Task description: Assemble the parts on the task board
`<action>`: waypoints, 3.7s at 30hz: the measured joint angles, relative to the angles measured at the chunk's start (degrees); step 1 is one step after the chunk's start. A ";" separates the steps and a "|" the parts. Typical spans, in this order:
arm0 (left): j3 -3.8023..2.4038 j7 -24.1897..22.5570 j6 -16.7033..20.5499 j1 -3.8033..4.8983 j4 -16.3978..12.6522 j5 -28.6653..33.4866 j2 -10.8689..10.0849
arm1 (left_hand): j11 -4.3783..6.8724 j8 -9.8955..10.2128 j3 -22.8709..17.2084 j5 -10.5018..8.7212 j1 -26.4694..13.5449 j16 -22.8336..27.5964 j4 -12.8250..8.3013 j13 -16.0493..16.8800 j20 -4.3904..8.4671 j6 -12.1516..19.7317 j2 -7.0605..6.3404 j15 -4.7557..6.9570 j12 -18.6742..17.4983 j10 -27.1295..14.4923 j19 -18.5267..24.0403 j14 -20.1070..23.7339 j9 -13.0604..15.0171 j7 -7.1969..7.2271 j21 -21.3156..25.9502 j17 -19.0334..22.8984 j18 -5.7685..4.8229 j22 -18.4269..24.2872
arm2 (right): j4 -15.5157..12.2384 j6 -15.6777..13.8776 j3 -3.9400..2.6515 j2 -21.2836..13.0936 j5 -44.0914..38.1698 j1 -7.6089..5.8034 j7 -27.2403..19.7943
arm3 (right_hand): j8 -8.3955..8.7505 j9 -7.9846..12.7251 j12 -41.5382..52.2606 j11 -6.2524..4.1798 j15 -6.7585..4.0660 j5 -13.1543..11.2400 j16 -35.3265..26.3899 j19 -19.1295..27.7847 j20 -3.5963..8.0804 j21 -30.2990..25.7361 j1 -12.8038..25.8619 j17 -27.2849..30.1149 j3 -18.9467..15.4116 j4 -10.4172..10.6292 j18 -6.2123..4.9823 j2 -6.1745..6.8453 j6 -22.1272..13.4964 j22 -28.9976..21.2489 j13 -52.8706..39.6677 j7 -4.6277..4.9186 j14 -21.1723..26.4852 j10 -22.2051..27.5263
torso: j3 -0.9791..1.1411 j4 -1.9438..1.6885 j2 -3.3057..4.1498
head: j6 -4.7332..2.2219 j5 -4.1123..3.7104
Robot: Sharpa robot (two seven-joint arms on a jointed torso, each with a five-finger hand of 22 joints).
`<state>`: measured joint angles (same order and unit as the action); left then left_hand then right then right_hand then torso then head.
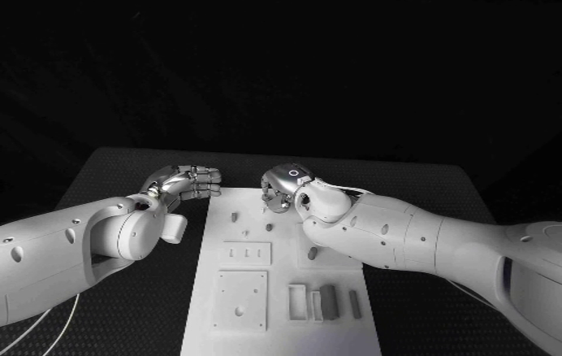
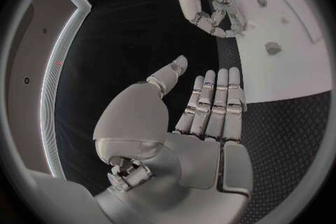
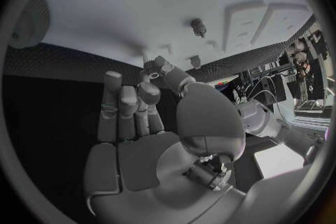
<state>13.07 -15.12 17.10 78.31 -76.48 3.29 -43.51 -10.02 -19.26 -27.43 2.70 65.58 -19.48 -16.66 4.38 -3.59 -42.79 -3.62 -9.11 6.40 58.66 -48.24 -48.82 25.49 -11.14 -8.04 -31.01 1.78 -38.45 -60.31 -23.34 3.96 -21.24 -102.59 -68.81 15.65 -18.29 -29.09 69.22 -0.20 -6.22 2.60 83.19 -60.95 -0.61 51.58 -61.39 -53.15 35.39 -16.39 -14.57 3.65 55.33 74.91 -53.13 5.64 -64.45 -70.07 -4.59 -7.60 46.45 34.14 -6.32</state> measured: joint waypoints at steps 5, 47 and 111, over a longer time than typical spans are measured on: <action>0.00 0.04 -0.01 0.00 0.09 0.00 0.06 | 0.00 0.23 0.00 0.00 0.00 0.00 0.00 0.00 0.00 0.00 0.00 0.00 0.00 0.00 0.00 0.00 0.00 0.00 0.00 0.00 0.55 0.00 | -0.02 -0.33 0.00 0.07 -0.08 0.00 0.19 | 0.02 -0.03 0.00 0.00 0.03 0.00 0.00 -0.07 0.07 0.00 0.00 0.00 0.03 0.03 0.06 0.00 -0.03 0.00 0.00 0.03 0.01 0.00 | 0.01 0.02 0.00 | -0.06 0.11; -0.02 0.22 -0.07 0.00 0.20 0.01 -0.04 | 0.00 0.23 0.00 0.00 0.00 0.00 0.00 -0.04 0.00 0.00 0.00 0.00 0.00 0.00 0.00 0.00 -0.04 0.00 0.23 -0.08 0.35 0.03 | 0.27 0.12 -0.01 0.12 -0.18 0.01 0.70 | 0.34 -0.13 0.00 0.09 0.17 0.00 0.00 -0.07 0.07 0.00 0.00 0.10 0.19 -0.13 0.34 0.00 -0.10 0.04 0.04 0.11 -0.26 -0.09 | -0.07 0.04 0.02 | 0.12 0.27; -0.14 -1.53 -2.09 0.01 -0.48 0.02 -2.12 | 0.00 0.23 0.30 0.00 0.00 0.45 -0.03 -0.14 0.00 0.00 0.00 0.00 -0.43 0.00 0.00 0.00 -0.13 0.00 0.45 -0.15 0.50 0.09 | -12.20 -0.67 -4.36 -12.78 4.99 -1.96 -0.94 | 3.45 1.10 -0.22 1.33 1.33 0.02 -0.27 -0.05 0.05 -0.22 0.59 1.01 0.75 1.08 0.72 5.41 -5.15 0.01 0.88 2.56 0.09 0.34 | 0.18 0.87 -0.10 | -1.80 1.47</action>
<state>12.93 -16.64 15.01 78.32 -76.96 3.31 -45.63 -10.02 -19.02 -27.13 2.69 65.58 -19.03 -16.69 4.25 -3.59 -42.79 -3.62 -9.11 5.97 58.66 -48.24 -48.82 25.37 -11.14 -7.59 -31.16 2.27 -38.35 -72.51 -24.00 -0.40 -34.02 -97.60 -70.77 14.72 -14.84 -27.99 69.00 1.13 -4.89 2.62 82.92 -61.01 -0.56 51.36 -60.80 -52.14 36.14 -15.32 -13.85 9.06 50.17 74.92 -52.25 8.20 -64.36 -69.73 -4.42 -6.73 46.35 32.34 -4.85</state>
